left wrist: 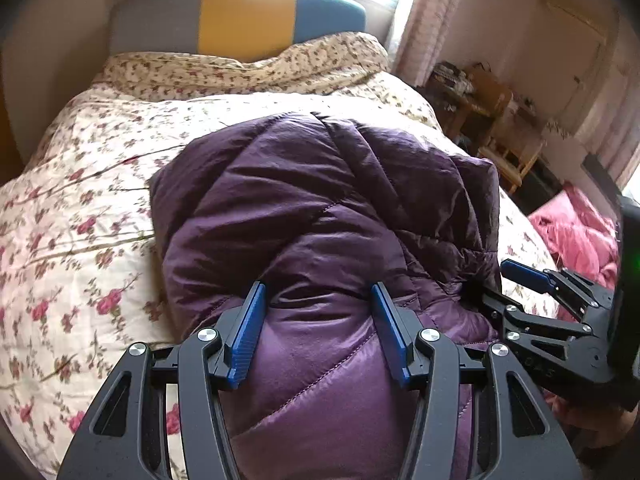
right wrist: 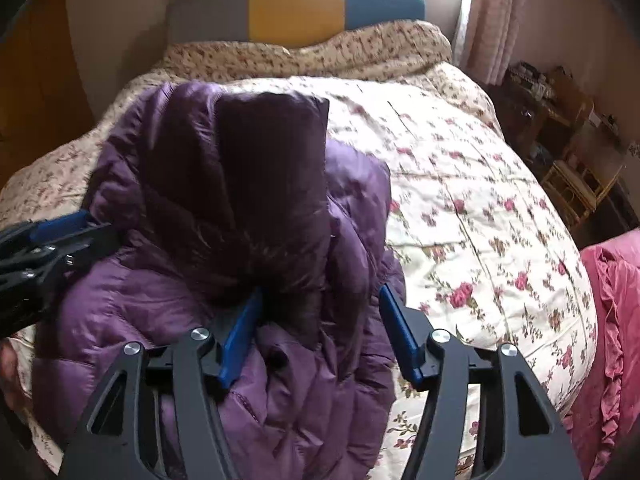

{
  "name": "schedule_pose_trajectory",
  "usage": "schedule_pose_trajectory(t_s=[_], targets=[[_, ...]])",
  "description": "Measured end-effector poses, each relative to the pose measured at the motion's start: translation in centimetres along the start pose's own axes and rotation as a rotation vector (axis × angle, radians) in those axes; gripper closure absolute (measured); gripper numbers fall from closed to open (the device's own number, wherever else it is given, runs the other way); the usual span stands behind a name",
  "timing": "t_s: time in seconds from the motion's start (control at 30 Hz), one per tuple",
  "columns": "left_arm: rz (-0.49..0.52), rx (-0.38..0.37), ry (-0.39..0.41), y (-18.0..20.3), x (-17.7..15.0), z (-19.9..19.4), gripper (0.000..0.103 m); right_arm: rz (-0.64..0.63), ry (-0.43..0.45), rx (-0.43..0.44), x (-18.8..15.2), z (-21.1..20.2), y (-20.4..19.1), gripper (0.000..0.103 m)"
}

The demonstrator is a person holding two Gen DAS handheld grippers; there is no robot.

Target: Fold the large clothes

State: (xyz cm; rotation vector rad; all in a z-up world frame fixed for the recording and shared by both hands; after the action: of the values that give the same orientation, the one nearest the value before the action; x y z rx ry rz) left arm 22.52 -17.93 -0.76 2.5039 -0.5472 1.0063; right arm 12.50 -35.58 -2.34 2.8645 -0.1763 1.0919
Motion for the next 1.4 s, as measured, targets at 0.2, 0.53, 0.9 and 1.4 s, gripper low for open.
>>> schedule_pose_trajectory(t_s=[0.2, 0.53, 0.9, 1.4], targets=[[0.069, -0.010, -0.036, 1.9, -0.4, 2.6, 0.050, 0.083, -0.045, 0.036, -2.1, 2.3, 2.2, 0.041], [0.045, -0.046, -0.032, 1.5, -1.5, 4.1, 0.047, 0.175, -0.039, 0.106, -3.3, 3.2, 4.0, 0.030], [-0.217, -0.090, 0.034, -6.2, -3.1, -1.2, 0.027, 0.227, -0.017, 0.229, -3.8, 1.9, 4.5, 0.054], [-0.356, -0.309, 0.025, -7.6, -4.2, -1.4, 0.041, 0.229, 0.012, 0.371, -2.9, -0.4, 0.2, 0.082]])
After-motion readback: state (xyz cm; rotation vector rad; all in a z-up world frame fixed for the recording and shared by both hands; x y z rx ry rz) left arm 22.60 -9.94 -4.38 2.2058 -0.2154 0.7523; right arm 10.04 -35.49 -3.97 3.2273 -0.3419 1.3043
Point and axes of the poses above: each gripper's, at about its wrist camera, not at the fingertips, and z roughly the way its jaws point, y to its right, x to its top, the point moved 1 cm from there along z, roughly the way its jaws point, and after that the axes turned 7 degrees about y, right-handed, at the moved point
